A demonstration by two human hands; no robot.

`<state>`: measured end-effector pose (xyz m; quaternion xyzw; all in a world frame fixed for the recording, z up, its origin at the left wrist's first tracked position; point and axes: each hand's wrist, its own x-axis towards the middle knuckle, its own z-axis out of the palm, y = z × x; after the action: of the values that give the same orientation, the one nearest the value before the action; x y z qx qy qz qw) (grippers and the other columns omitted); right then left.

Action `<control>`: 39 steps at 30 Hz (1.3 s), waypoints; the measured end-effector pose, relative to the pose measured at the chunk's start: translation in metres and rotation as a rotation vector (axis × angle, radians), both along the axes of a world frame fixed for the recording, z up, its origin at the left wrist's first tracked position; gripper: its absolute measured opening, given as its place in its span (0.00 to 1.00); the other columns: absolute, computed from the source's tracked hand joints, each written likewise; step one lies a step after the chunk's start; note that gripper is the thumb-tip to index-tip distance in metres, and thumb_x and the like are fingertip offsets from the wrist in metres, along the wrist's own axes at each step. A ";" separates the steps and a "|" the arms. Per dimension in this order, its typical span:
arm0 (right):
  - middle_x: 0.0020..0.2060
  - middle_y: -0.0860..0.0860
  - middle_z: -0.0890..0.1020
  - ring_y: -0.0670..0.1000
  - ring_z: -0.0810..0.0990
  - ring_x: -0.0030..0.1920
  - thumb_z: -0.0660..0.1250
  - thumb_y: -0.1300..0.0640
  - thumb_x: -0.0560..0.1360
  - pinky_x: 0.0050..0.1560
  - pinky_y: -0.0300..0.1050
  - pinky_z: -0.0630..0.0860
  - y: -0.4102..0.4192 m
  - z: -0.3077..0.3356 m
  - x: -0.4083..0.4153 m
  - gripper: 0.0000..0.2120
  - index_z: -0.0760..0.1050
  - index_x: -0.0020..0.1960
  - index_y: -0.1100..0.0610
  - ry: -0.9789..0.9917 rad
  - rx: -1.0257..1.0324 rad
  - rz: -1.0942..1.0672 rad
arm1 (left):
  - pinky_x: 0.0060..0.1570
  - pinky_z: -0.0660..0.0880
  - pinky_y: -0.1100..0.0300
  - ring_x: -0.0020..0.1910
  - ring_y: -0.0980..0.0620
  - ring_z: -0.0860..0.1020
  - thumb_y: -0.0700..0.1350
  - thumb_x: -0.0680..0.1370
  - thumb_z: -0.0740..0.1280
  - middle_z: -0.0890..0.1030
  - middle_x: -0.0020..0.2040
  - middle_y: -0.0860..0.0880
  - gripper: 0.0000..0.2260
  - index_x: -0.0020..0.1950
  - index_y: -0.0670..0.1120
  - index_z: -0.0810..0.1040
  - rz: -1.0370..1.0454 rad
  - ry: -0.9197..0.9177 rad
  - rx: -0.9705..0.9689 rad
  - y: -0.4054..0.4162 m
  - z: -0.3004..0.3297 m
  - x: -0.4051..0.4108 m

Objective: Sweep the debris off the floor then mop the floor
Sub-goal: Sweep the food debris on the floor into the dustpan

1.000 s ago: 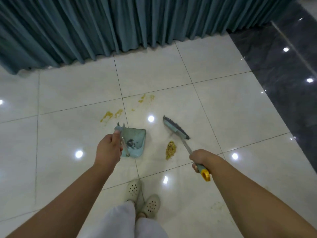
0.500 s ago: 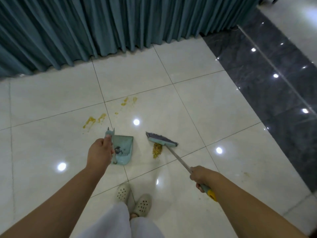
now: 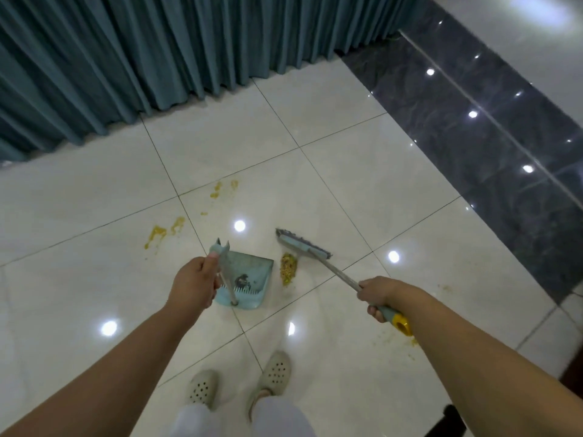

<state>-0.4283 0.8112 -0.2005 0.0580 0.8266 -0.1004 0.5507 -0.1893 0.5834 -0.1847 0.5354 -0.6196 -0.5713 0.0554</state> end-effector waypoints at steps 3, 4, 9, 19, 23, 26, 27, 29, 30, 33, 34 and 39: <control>0.36 0.57 0.73 0.48 0.70 0.27 0.59 0.60 0.80 0.23 0.34 0.70 -0.014 -0.014 0.012 0.14 0.70 0.64 0.60 -0.006 -0.002 -0.070 | 0.23 0.63 0.63 0.25 0.52 0.65 0.57 0.81 0.56 0.71 0.30 0.45 0.22 0.44 0.38 0.73 -0.077 -0.011 0.019 -0.010 0.002 0.013; 0.36 0.57 0.73 0.48 0.70 0.27 0.59 0.60 0.80 0.23 0.34 0.70 -0.018 -0.018 0.019 0.14 0.69 0.65 0.60 -0.013 0.005 -0.090 | 0.22 0.63 0.63 0.25 0.52 0.65 0.58 0.81 0.56 0.71 0.30 0.45 0.22 0.43 0.39 0.73 -0.105 -0.014 0.030 -0.014 0.002 0.019; 0.35 0.57 0.72 0.48 0.69 0.27 0.59 0.60 0.80 0.20 0.32 0.69 -0.022 -0.033 0.068 0.16 0.67 0.67 0.62 -0.021 0.038 -0.156 | 0.21 0.64 0.64 0.24 0.53 0.66 0.55 0.81 0.55 0.73 0.31 0.45 0.20 0.44 0.39 0.73 -0.308 -0.044 0.043 -0.031 0.002 0.046; 0.35 0.56 0.72 0.48 0.68 0.27 0.58 0.59 0.80 0.20 0.32 0.68 -0.001 -0.035 0.133 0.16 0.68 0.67 0.61 -0.026 0.087 -0.208 | 0.23 0.65 0.63 0.24 0.54 0.67 0.53 0.82 0.56 0.73 0.31 0.47 0.17 0.41 0.42 0.72 -0.613 -0.084 0.003 -0.051 0.014 0.082; 0.35 0.57 0.72 0.48 0.69 0.27 0.58 0.60 0.80 0.20 0.32 0.68 0.000 -0.028 0.147 0.17 0.67 0.68 0.60 -0.022 0.071 -0.249 | 0.23 0.65 0.63 0.24 0.54 0.67 0.55 0.81 0.57 0.73 0.31 0.47 0.18 0.42 0.42 0.72 -0.672 -0.087 -0.002 -0.054 0.019 0.087; 0.34 0.57 0.72 0.49 0.69 0.26 0.59 0.60 0.80 0.20 0.32 0.68 -0.001 -0.018 0.150 0.16 0.68 0.67 0.62 -0.023 0.032 -0.294 | 0.23 0.65 0.63 0.24 0.54 0.67 0.55 0.81 0.56 0.74 0.31 0.47 0.19 0.45 0.40 0.73 -0.697 -0.093 -0.001 -0.053 0.020 0.087; 0.34 0.57 0.72 0.49 0.69 0.26 0.59 0.60 0.80 0.20 0.32 0.68 -0.001 -0.015 0.151 0.16 0.69 0.66 0.62 -0.019 0.025 -0.316 | 0.23 0.65 0.63 0.24 0.54 0.67 0.56 0.81 0.56 0.74 0.31 0.48 0.20 0.46 0.39 0.74 -0.702 -0.099 -0.002 -0.053 0.019 0.087; 0.34 0.57 0.73 0.49 0.69 0.28 0.60 0.60 0.80 0.20 0.32 0.67 0.001 -0.010 0.151 0.14 0.70 0.64 0.61 -0.028 -0.001 -0.371 | 0.23 0.64 0.64 0.25 0.54 0.67 0.56 0.81 0.56 0.73 0.31 0.48 0.21 0.48 0.39 0.75 -0.705 -0.111 0.009 -0.053 0.016 0.086; 0.35 0.57 0.73 0.49 0.68 0.28 0.60 0.60 0.80 0.20 0.32 0.67 0.001 -0.008 0.150 0.13 0.70 0.63 0.61 -0.036 -0.019 -0.403 | 0.23 0.64 0.64 0.25 0.54 0.67 0.57 0.81 0.56 0.73 0.31 0.48 0.21 0.48 0.39 0.75 -0.711 -0.114 0.017 -0.053 0.013 0.086; 0.34 0.57 0.72 0.49 0.67 0.27 0.60 0.59 0.80 0.19 0.31 0.67 0.000 -0.005 0.146 0.08 0.69 0.58 0.60 -0.046 -0.054 -0.466 | 0.22 0.64 0.64 0.24 0.54 0.67 0.57 0.80 0.57 0.73 0.31 0.48 0.20 0.48 0.40 0.75 -0.707 -0.119 0.030 -0.051 0.006 0.083; 0.33 0.57 0.72 0.49 0.67 0.26 0.60 0.59 0.80 0.19 0.32 0.67 -0.001 -0.007 0.144 0.07 0.69 0.56 0.60 -0.051 -0.055 -0.477 | 0.22 0.64 0.64 0.24 0.54 0.67 0.57 0.80 0.57 0.73 0.31 0.48 0.21 0.47 0.39 0.75 -0.708 -0.118 0.031 -0.050 0.004 0.082; 0.31 0.57 0.71 0.48 0.66 0.23 0.59 0.56 0.80 0.17 0.31 0.66 -0.016 -0.021 0.141 0.10 0.66 0.44 0.62 -0.075 -0.003 -0.499 | 0.23 0.63 0.65 0.24 0.54 0.67 0.56 0.81 0.56 0.73 0.31 0.48 0.21 0.48 0.38 0.74 -0.736 -0.132 0.031 -0.046 -0.009 0.071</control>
<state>-0.2875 0.7948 -0.2220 0.2631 0.7655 -0.2325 0.5391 -0.1181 0.5371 -0.1936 0.3133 -0.7640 -0.5267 -0.2018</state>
